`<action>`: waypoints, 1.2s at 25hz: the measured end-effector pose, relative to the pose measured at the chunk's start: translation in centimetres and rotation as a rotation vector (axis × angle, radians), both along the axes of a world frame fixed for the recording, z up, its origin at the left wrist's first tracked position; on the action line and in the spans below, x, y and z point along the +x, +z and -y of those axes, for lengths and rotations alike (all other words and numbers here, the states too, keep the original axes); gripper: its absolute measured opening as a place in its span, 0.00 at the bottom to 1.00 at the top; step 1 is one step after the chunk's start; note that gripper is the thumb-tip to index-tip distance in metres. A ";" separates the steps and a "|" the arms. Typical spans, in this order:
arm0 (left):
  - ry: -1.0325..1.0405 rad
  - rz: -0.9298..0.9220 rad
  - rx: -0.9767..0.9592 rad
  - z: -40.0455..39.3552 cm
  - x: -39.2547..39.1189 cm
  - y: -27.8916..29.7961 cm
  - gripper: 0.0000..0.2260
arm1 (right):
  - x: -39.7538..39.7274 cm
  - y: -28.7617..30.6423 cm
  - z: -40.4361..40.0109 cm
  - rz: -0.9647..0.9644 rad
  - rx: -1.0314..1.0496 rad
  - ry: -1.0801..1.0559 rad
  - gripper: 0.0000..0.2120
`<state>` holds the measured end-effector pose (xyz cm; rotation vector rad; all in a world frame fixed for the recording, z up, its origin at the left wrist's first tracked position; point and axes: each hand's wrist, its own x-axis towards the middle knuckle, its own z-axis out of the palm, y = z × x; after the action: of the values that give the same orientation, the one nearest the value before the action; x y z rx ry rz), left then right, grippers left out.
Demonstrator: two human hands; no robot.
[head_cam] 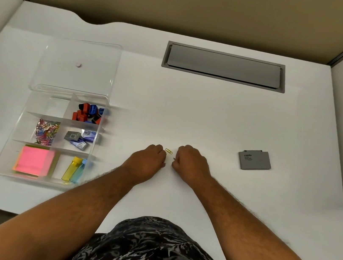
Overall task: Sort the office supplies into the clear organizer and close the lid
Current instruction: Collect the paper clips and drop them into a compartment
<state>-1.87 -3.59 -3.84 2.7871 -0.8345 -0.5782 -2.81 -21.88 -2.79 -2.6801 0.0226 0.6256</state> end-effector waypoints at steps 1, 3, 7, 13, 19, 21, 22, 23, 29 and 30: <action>0.007 -0.012 -0.010 -0.3 -0.2 0.0 0.12 | -0.1 -0.1 0.0 0.020 0.058 -0.003 0.03; 0.062 -0.044 -0.066 -1.2 -0.4 0.2 0.10 | 0.1 -0.1 -0.2 0.072 0.195 -0.041 0.02; 0.368 -0.075 -0.321 -3.1 -0.4 1.0 0.04 | 0.8 -0.4 -1.3 0.095 0.212 -0.064 0.12; 0.581 -0.051 -0.540 -5.1 0.1 2.6 0.06 | 0.8 -1.6 -3.1 0.116 0.019 -0.136 0.07; 0.549 -0.047 -0.566 -7.2 1.0 4.2 0.04 | 1.1 -1.7 -3.6 0.090 0.072 -0.316 0.03; 0.524 -0.065 -0.568 -8.5 0.9 4.5 0.04 | 0.3 -1.6 -3.9 0.141 0.173 -0.441 0.07; 0.506 -0.075 -0.568 -9.2 0.9 4.6 0.03 | -0.4 -1.4 -4.1 0.176 0.242 -0.537 0.09; 0.484 -0.085 -0.567 -9.9 1.0 4.6 0.03 | -1.2 -1.3 -4.3 0.211 0.312 -0.654 0.09; 0.415 -0.153 -0.588 -13.0 2.0 4.8 0.04 | -2.8 -0.5 -5.1 0.214 0.371 -0.980 0.14; 0.422 -0.175 -0.601 -13.3 2.2 4.8 0.04 | -2.3 -0.4 -5.4 0.201 0.346 -0.954 0.14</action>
<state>0.37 9.66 0.96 2.2194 -0.2938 -0.4014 -5.14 -16.44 -3.18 -2.0375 0.9671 0.0376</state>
